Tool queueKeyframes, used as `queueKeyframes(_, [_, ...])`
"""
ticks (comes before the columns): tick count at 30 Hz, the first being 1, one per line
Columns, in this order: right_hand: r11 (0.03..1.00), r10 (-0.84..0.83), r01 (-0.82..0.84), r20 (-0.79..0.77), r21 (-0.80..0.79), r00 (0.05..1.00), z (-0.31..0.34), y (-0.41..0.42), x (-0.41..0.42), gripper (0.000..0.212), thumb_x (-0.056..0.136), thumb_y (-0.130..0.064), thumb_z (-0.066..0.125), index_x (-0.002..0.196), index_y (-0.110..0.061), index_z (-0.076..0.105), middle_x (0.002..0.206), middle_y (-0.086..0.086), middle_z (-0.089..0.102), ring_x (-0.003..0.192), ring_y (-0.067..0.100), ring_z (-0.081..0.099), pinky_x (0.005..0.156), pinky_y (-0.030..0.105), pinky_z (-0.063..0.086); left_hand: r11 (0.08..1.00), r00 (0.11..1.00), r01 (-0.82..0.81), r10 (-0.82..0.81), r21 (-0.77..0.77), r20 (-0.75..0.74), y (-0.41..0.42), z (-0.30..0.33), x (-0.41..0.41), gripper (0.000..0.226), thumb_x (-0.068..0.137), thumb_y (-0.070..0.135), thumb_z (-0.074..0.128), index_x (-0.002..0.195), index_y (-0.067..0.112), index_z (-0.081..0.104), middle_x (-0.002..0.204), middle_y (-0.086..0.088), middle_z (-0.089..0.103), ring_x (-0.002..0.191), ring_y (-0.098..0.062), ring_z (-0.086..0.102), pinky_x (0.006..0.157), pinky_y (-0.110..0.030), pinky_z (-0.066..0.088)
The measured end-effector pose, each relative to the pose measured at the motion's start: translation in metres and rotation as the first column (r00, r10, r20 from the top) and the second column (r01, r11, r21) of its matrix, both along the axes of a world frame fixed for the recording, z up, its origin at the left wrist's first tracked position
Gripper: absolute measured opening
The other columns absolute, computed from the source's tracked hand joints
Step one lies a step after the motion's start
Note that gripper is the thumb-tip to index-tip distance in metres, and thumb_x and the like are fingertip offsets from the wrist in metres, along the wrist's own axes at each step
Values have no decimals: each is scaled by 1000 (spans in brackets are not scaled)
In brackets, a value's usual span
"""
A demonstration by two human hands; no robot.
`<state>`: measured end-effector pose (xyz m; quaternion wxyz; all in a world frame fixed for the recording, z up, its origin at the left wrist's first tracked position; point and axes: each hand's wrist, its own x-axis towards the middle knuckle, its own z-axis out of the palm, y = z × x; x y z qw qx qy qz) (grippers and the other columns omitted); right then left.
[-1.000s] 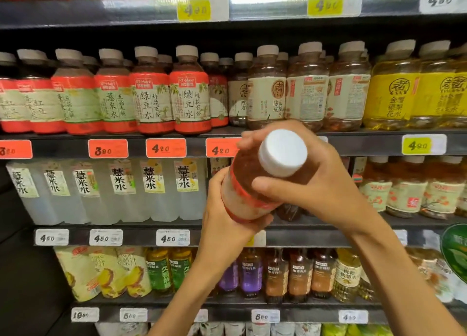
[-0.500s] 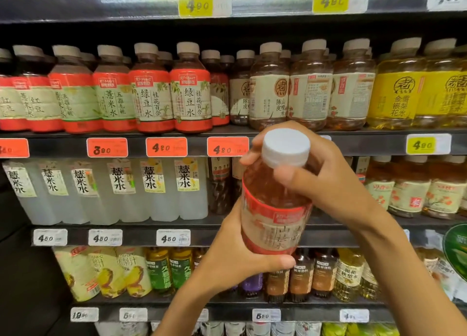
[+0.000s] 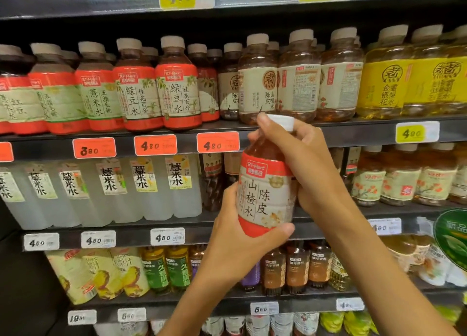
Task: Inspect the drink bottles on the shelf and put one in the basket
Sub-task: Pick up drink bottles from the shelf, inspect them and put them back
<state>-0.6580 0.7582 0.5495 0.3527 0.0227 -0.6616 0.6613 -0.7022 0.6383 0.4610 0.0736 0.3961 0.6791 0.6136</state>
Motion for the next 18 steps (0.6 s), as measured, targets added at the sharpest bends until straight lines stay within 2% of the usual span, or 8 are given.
queueKeyframes(3, [996,59,-65,98,58,993,5,11,-2,30,81,-40,70,98,-15,70,92,3,76,82,13,72,71,20,56,999,998,8,-12,54,69,0,2,0,74,52,47,79,119,41,48,110,18,68,100,1,65,75,-12,52])
queueKeyframes(5, [985,158,-166,136,53,978,10,19,-2,37,76,-44,66,99,-15,71,96,6,75,87,16,71,81,27,56,990,974,133,-141,56,175,-8,7,0,69,56,47,78,119,36,52,110,16,70,102,-4,67,76,-12,52])
queueKeyframes(7, [947,321,-315,129,-63,938,10,23,-5,39,79,-39,60,105,-11,66,95,8,75,89,19,70,84,31,55,954,890,281,-300,105,344,-14,9,1,78,54,50,83,123,28,52,114,7,71,107,-12,67,85,-21,54])
queueKeyframes(10, [816,514,-471,48,-337,856,6,22,-11,37,79,-33,59,107,-8,63,88,10,74,81,20,72,74,30,59,913,723,351,-405,207,559,-13,4,3,110,42,48,93,134,13,43,124,-11,66,116,-26,62,103,-43,46])
queueKeyframes(13, [847,471,-426,76,-318,879,2,26,-14,26,76,-34,64,83,-13,75,79,6,73,75,18,71,73,30,58,891,634,347,-453,294,626,-12,4,2,110,43,43,94,135,10,43,127,-16,63,121,-33,58,109,-51,38])
queueKeyframes(15, [884,414,-373,103,-281,904,2,29,-14,23,73,-36,66,71,-16,77,77,5,73,76,18,70,78,31,56,889,669,358,-459,287,585,-14,7,-2,102,51,48,90,135,10,47,127,-14,64,120,-29,59,104,-43,45])
queueKeyframes(16, [896,390,-349,113,-276,914,2,30,-15,22,72,-36,67,70,-16,75,77,4,73,76,18,70,78,32,56,886,691,361,-463,290,555,-15,9,-4,94,55,50,88,133,11,53,125,-12,65,118,-26,61,98,-37,50])
queueKeyframes(18, [916,357,-314,155,-249,921,-1,30,-19,21,75,-36,67,72,-15,70,76,5,72,73,18,68,75,31,56,876,677,363,-482,318,556,-16,13,-6,78,55,51,88,121,17,66,121,-10,68,113,-22,64,87,-30,55])
